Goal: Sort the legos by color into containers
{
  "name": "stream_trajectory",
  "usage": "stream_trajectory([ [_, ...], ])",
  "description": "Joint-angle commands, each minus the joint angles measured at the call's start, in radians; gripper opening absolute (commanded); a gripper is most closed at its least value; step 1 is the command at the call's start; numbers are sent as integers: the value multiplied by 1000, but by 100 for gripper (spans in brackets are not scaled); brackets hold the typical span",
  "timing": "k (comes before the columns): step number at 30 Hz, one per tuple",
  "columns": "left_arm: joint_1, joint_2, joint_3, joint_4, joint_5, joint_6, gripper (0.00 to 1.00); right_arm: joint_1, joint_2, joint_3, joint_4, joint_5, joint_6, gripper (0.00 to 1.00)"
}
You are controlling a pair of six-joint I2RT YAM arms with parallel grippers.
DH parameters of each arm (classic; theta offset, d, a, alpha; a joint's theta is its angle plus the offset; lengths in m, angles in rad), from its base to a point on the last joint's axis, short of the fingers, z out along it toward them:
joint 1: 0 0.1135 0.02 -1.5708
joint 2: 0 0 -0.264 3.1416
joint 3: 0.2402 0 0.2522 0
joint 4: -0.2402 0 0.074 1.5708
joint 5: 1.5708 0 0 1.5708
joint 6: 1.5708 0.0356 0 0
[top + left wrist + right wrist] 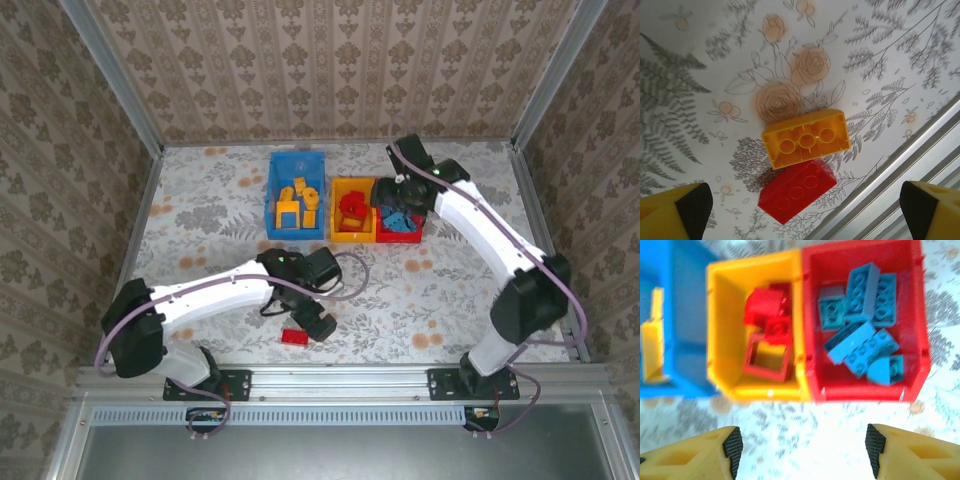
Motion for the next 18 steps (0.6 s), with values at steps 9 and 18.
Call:
stream_trajectory([
  [9,-53,204,37,10,-73,-196,100,14,-193,-273,-3,-123,-35,70],
  [18,-54,292,68,15,-53,-239,100,13,-237,-283,-5,-143,-49,70],
])
